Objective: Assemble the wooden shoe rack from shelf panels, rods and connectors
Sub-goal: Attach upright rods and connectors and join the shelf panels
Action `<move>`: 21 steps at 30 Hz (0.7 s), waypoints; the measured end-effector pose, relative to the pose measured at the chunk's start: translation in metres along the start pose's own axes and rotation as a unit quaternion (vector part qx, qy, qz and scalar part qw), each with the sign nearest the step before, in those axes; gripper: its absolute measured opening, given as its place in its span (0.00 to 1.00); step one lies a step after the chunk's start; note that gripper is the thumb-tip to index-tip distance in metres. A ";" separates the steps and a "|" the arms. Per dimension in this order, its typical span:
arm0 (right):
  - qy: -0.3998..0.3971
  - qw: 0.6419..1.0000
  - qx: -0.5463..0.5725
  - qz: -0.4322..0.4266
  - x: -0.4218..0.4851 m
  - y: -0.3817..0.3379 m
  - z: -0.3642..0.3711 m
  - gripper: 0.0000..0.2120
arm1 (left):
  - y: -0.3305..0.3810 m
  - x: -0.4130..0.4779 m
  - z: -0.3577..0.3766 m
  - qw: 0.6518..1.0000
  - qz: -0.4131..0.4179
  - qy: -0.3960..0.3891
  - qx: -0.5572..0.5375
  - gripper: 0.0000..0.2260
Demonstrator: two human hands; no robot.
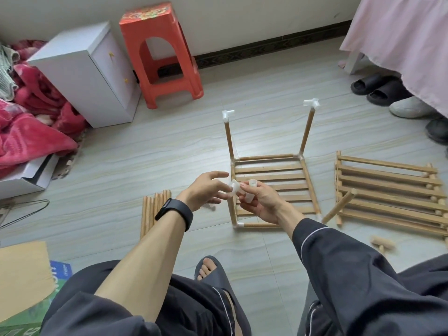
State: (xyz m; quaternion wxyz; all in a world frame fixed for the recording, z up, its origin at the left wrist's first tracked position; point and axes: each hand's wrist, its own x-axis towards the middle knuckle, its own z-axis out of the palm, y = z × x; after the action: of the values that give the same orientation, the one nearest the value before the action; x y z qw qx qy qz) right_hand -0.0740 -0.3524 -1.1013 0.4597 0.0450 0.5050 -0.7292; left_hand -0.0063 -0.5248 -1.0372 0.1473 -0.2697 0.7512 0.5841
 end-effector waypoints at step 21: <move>0.073 0.997 -0.034 -0.001 0.008 -0.007 0.017 0.10 | 0.000 0.008 0.006 0.999 -0.023 -0.037 0.017 0.14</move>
State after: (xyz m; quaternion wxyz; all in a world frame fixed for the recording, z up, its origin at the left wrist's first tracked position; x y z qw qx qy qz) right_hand -0.0768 -0.3698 -1.0927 0.4222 0.0826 0.5618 -0.7067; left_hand -0.0131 -0.5211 -1.0430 0.1929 -0.2620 0.7486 0.5778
